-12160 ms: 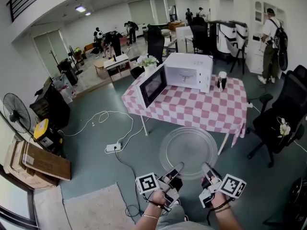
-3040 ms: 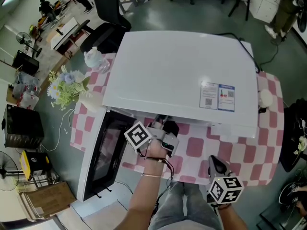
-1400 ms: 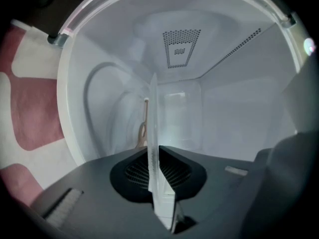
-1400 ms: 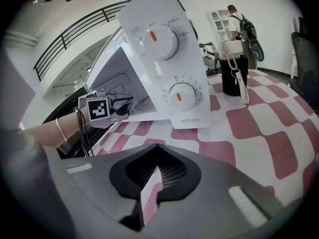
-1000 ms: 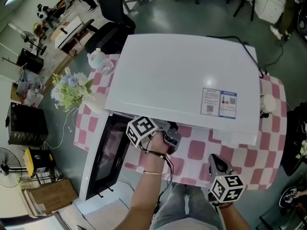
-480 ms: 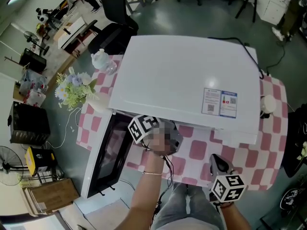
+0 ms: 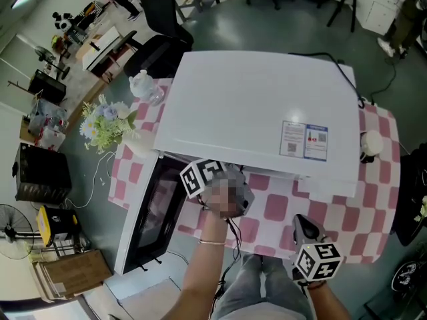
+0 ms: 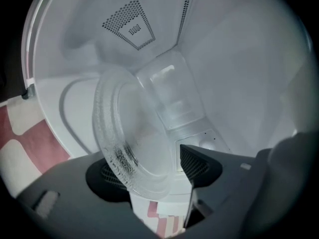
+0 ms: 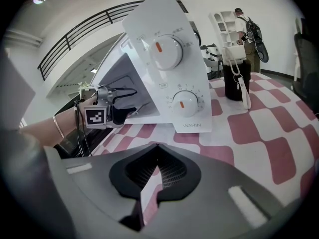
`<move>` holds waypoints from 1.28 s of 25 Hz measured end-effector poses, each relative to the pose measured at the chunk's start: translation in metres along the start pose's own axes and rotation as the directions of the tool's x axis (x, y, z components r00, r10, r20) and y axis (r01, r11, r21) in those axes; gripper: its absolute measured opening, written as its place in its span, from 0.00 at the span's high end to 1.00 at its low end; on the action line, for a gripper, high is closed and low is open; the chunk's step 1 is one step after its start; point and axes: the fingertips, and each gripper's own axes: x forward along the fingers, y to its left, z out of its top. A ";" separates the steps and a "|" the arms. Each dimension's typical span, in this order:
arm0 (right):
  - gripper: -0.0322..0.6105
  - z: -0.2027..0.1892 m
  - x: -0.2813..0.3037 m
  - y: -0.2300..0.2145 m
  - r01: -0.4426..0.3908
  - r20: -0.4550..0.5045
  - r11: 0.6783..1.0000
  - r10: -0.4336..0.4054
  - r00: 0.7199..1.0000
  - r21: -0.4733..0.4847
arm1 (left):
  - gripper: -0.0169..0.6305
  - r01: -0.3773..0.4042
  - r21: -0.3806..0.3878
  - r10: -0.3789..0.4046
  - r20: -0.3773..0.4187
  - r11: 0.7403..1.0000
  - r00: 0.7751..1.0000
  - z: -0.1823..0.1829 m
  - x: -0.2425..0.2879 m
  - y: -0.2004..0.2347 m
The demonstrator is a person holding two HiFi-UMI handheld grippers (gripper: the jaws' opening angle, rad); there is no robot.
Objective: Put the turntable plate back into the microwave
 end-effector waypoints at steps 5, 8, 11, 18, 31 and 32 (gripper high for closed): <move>0.94 -0.003 -0.004 0.000 0.002 -0.003 1.000 -0.002 1.000 -0.001 | 0.51 0.010 -0.007 -0.010 -0.012 1.000 1.000 -0.008 -0.004 -0.004; 0.93 -0.006 -0.005 0.001 0.001 -0.004 1.000 -0.001 1.000 -0.002 | 0.51 0.016 -0.005 -0.016 -0.009 1.000 1.000 -0.010 -0.004 -0.005; 0.94 -0.007 -0.007 0.001 0.002 -0.002 1.000 -0.002 1.000 -0.005 | 0.51 0.004 -0.002 -0.004 -0.001 1.000 1.000 -0.010 -0.006 -0.005; 0.93 -0.012 -0.012 0.000 0.004 -0.004 1.000 -0.004 1.000 -0.005 | 0.51 -0.045 0.005 0.045 0.001 0.999 0.999 -0.013 -0.009 -0.002; 0.93 -0.017 -0.019 0.005 -0.004 -0.004 1.000 0.004 1.000 -0.015 | 0.48 -0.090 0.005 0.090 0.010 0.996 0.996 -0.020 -0.016 0.002; 0.94 -0.017 -0.019 0.006 -0.004 -0.004 1.000 0.004 1.000 -0.015 | 0.47 -0.093 0.007 0.093 0.009 0.996 0.996 -0.021 -0.017 0.001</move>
